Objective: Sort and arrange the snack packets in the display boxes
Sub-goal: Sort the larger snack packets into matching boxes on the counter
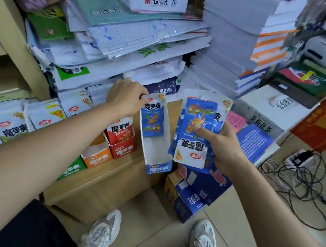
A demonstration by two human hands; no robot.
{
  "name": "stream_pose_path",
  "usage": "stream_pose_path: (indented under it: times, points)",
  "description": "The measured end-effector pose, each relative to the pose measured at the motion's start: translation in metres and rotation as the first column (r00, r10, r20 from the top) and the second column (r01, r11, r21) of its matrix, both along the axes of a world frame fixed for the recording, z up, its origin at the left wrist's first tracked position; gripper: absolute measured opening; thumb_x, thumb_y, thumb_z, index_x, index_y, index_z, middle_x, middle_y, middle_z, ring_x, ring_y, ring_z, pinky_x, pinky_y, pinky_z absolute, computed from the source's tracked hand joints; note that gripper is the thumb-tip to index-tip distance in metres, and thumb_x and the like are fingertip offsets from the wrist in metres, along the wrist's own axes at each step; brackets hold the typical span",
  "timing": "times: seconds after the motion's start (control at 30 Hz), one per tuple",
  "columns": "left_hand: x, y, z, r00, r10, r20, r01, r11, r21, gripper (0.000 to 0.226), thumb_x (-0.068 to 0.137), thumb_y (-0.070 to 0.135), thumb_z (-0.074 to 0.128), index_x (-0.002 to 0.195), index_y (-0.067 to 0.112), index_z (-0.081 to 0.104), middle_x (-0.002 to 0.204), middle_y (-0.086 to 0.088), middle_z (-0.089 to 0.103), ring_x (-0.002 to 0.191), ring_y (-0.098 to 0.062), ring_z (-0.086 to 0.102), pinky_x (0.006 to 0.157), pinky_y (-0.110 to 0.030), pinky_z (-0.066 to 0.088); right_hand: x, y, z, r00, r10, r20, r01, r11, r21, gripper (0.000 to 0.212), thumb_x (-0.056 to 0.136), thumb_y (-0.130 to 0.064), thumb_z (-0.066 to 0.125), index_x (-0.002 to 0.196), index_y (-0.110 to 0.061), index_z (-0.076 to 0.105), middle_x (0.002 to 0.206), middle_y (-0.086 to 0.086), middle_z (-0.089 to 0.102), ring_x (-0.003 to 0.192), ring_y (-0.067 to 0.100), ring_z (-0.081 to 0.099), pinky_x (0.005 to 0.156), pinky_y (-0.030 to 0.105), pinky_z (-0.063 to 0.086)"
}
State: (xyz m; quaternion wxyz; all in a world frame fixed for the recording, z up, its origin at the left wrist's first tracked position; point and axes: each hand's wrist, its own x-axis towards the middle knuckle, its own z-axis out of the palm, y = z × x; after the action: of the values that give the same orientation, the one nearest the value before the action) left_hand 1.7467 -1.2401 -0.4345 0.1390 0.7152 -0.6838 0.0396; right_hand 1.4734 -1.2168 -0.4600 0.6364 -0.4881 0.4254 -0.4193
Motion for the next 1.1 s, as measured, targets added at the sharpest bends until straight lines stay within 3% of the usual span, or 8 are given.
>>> stream_pose_path:
  times: [0.13,0.4,0.6,0.7,0.8,0.87,0.97,1.1]
  points:
    - [0.001,0.0,-0.002,1.0,-0.027,-0.012,0.025,0.991,-0.134,0.018,0.094,0.038,0.07,0.106,0.027,0.077,0.083,-0.008,0.065,0.087,-0.027,0.049,0.08,-0.036,0.031,0.021,-0.009,-0.004,0.999,0.039,-0.007,-0.04,0.998,-0.05,0.044,0.086,-0.005,0.074,0.125,-0.002,0.055,0.108,0.013,0.075,0.093,0.033,0.075,0.073,0.044,0.062]
    - [0.009,0.008,-0.022,0.996,-0.06,-0.063,0.042,0.967,-0.252,0.024,0.09,0.025,0.073,0.113,0.024,0.072,0.108,0.001,0.073,0.103,-0.026,0.06,0.094,-0.041,0.039,0.054,-0.02,-0.007,0.996,-0.04,0.076,0.041,0.999,-0.011,0.046,0.084,-0.008,0.077,0.124,-0.001,0.056,0.112,0.014,0.075,0.097,0.035,0.074,0.08,0.055,0.06]
    - [0.001,0.033,-0.008,0.934,-0.172,-0.314,0.02,0.9,-0.435,0.018,0.088,0.024,0.072,0.106,0.02,0.074,0.094,0.007,0.071,0.086,-0.015,0.058,0.08,-0.035,0.049,0.062,-0.02,-0.008,0.993,-0.078,0.09,0.078,0.997,-0.003,0.055,0.075,-0.013,0.08,0.124,-0.002,0.058,0.108,0.011,0.076,0.093,0.032,0.075,0.074,0.048,0.061]
    - [-0.028,0.06,0.0,0.84,-0.192,-0.507,0.098,0.974,-0.207,0.056,0.077,0.048,0.081,0.128,0.03,0.063,0.104,0.014,0.067,0.085,-0.008,0.06,0.077,-0.031,0.05,0.065,-0.019,-0.007,0.99,-0.066,0.127,0.067,0.998,-0.003,0.055,0.075,-0.015,0.08,0.124,0.001,0.061,0.11,0.016,0.075,0.096,0.034,0.074,0.078,0.049,0.061]
    - [-0.042,0.063,-0.006,0.876,-0.096,-0.473,0.124,0.992,0.028,0.091,0.059,0.057,0.09,0.137,0.037,0.048,0.108,0.019,0.061,0.088,-0.006,0.059,0.076,-0.027,0.045,0.069,-0.016,-0.01,0.987,-0.049,0.15,0.05,0.999,-0.005,0.044,0.085,-0.013,0.076,0.124,0.002,0.062,0.115,0.019,0.073,0.102,0.037,0.072,0.08,0.051,0.061]
    - [-0.039,0.058,-0.011,0.808,-0.053,-0.586,0.069,0.998,0.006,0.072,0.06,0.041,0.095,0.119,0.033,0.057,0.092,0.016,0.067,0.076,-0.003,0.062,0.068,-0.025,0.045,0.069,-0.016,-0.011,0.986,-0.071,0.151,0.071,0.997,0.008,0.04,0.089,-0.017,0.074,0.123,0.001,0.063,0.114,0.019,0.073,0.101,0.038,0.072,0.077,0.05,0.062]
    - [-0.028,0.049,-0.017,0.599,0.008,-0.801,0.007,1.0,0.015,0.038,0.07,0.013,0.091,0.093,0.023,0.062,0.077,0.004,0.074,0.055,-0.005,0.065,0.053,-0.026,0.051,0.067,-0.018,-0.014,0.98,-0.074,0.184,0.065,0.996,0.057,0.039,0.094,-0.023,0.069,0.124,0.0,0.062,0.118,0.019,0.072,0.106,0.039,0.07,0.084,0.056,0.059]
    - [-0.015,0.048,-0.013,0.578,0.001,-0.816,-0.087,0.994,-0.06,0.026,0.078,0.009,0.084,0.09,0.026,0.069,0.08,0.004,0.076,0.067,-0.01,0.072,0.063,-0.033,0.058,0.065,-0.02,-0.016,0.976,-0.095,0.196,0.069,0.988,0.135,0.029,0.098,-0.026,0.064,0.118,-0.005,0.062,0.116,0.015,0.073,0.104,0.034,0.072,0.089,0.054,0.057]
